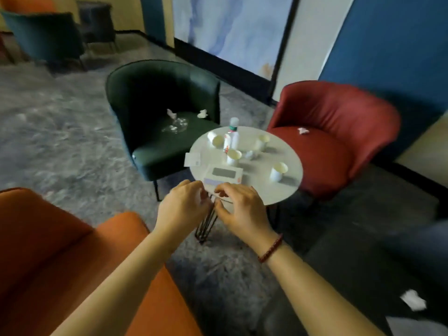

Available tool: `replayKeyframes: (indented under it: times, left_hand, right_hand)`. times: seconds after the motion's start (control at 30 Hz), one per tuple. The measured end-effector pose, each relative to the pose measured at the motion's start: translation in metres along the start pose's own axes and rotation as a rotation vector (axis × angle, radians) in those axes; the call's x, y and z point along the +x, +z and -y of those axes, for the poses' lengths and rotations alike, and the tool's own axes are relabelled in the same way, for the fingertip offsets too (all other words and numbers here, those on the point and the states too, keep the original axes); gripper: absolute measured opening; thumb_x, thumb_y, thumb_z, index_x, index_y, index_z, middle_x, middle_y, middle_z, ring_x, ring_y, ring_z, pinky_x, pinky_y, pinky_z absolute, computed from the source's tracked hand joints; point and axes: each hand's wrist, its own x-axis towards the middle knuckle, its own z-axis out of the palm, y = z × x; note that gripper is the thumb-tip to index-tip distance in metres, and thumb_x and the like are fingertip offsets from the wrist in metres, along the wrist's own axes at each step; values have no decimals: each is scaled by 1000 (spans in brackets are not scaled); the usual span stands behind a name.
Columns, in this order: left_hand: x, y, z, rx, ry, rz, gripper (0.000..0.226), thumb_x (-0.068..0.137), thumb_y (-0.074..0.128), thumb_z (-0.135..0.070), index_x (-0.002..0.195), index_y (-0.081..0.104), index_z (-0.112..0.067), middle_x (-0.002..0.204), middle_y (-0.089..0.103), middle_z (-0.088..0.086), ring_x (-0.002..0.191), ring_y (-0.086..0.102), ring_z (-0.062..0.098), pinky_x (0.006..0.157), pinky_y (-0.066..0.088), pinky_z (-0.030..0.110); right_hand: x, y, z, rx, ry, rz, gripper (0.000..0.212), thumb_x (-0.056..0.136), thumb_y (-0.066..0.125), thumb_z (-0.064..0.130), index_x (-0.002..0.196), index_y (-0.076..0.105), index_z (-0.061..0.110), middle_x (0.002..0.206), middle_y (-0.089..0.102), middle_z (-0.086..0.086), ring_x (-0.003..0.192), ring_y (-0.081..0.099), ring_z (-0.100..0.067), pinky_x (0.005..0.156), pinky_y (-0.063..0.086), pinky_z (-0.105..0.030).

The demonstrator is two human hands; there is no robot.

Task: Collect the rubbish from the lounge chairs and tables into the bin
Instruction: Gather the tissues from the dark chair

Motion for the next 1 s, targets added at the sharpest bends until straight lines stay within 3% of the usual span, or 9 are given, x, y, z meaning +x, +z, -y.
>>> replayKeyframes:
  times: [0.17,0.3,0.4,0.47,0.57,0.67,0.77,0.93,1.0]
  left_hand:
    - [8,73,-119,-55,244,144,19,81,58,-32,78,58,-13,79,52,1,72,52,23,60,43,32]
    - [-13,131,-211,-72,451,241,20,80,58,-26,69,53,-11,67,45,-2,62,45,21,51,31,30]
    - [-37,173,-268,-129,555,341,35,78,57,-18,52,32,-21,60,35,-7,59,44,24,52,31,31]
    - [-52,202,-299,-115,596,393,39,79,55,-18,53,27,-23,62,35,-6,60,43,23,54,30,31]
    - [-71,245,-337,-88,604,440,28,79,54,-19,58,35,-19,65,35,-7,62,43,20,55,29,29]
    - [-89,293,-368,-55,607,513,12,79,55,-19,70,52,-12,73,43,-3,70,51,22,58,37,31]
    - [-109,348,-392,-23,562,588,9,80,56,-20,78,57,-11,81,48,-1,78,55,23,61,42,31]
    - [-144,447,-404,27,493,709,10,84,53,-24,85,57,-15,89,50,-1,76,52,18,54,32,24]
    - [-159,485,-398,20,446,737,7,85,53,-24,83,55,-17,87,49,-3,72,48,13,49,26,18]
  right_hand:
    - [-72,-98,-79,-193,241,-143,12,77,63,15,88,63,10,77,67,-4,72,60,-23,67,45,-33]
    - [-148,-167,-126,-263,427,-228,9,78,64,11,86,63,8,75,66,-6,71,59,-25,66,48,-38]
    - [-207,-204,-160,-308,567,-260,11,80,63,12,90,62,8,80,66,-8,76,60,-26,71,49,-40]
    - [-242,-222,-184,-312,636,-266,14,81,62,13,94,62,8,84,66,-9,80,60,-25,74,49,-42]
    - [-285,-241,-220,-285,688,-265,14,80,64,12,93,63,8,83,65,-8,79,60,-23,72,50,-40]
    - [-322,-253,-263,-257,712,-254,14,78,66,12,91,63,7,80,66,-7,75,61,-22,67,51,-36]
    - [-365,-257,-310,-230,766,-226,15,78,67,12,92,63,7,83,67,-8,76,63,-22,66,52,-35]
    - [-448,-242,-391,-236,952,-116,27,79,68,17,103,61,9,97,68,-9,90,63,-21,76,45,-23]
    - [-479,-229,-425,-256,1023,-76,34,79,68,20,110,58,10,107,65,-10,100,60,-22,83,42,-24]
